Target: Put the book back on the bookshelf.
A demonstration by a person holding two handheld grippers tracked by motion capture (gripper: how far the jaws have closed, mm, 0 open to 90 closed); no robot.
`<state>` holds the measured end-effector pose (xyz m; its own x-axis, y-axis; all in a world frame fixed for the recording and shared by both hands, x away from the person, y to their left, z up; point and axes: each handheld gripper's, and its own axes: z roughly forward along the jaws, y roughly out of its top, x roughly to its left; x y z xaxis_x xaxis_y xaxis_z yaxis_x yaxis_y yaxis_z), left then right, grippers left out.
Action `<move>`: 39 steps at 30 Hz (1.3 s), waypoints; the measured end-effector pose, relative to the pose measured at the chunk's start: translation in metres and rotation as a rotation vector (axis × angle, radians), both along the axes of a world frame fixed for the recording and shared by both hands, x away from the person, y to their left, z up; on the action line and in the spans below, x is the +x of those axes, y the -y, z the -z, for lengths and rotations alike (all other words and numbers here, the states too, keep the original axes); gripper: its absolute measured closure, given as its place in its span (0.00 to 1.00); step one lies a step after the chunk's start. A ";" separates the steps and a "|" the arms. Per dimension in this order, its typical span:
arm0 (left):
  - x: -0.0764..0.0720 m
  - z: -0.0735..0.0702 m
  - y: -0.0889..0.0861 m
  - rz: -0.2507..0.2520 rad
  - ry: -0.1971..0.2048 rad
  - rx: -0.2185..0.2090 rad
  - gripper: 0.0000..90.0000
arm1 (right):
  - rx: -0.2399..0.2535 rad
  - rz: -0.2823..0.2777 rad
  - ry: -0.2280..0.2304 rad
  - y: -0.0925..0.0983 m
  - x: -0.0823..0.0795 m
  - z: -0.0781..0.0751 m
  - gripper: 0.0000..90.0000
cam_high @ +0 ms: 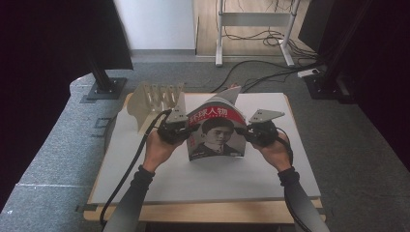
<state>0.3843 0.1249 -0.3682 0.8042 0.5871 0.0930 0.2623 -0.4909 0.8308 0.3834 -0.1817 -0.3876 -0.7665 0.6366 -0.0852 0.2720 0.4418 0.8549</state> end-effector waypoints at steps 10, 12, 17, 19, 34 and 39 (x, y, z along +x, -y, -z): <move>0.001 -0.001 -0.011 0.005 0.006 -0.033 0.96 | 0.021 0.062 -0.015 0.020 -0.006 0.015 0.71; 0.001 0.000 -0.013 0.009 0.000 -0.035 0.96 | 0.023 0.075 -0.020 0.025 -0.008 0.019 0.65; 0.002 -0.001 -0.018 0.009 -0.016 -0.038 0.97 | 0.027 0.096 -0.049 0.035 -0.010 0.031 0.50; 0.002 -0.002 -0.021 0.004 -0.022 -0.038 0.97 | 0.023 0.102 -0.058 0.037 -0.011 0.035 0.46; 0.000 -0.012 -0.061 -0.053 -0.075 -0.075 0.97 | -0.022 0.173 -0.159 0.050 -0.015 0.092 0.22; -0.002 -0.015 -0.074 -0.075 -0.088 -0.087 0.97 | -0.023 0.213 -0.187 0.053 -0.018 0.110 0.14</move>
<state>0.3819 0.1991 -0.3534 0.7606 0.6485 -0.0297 0.3688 -0.3940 0.8419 0.3653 -0.2344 -0.4974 -0.6193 0.7846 0.0288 0.5126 0.3762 0.7718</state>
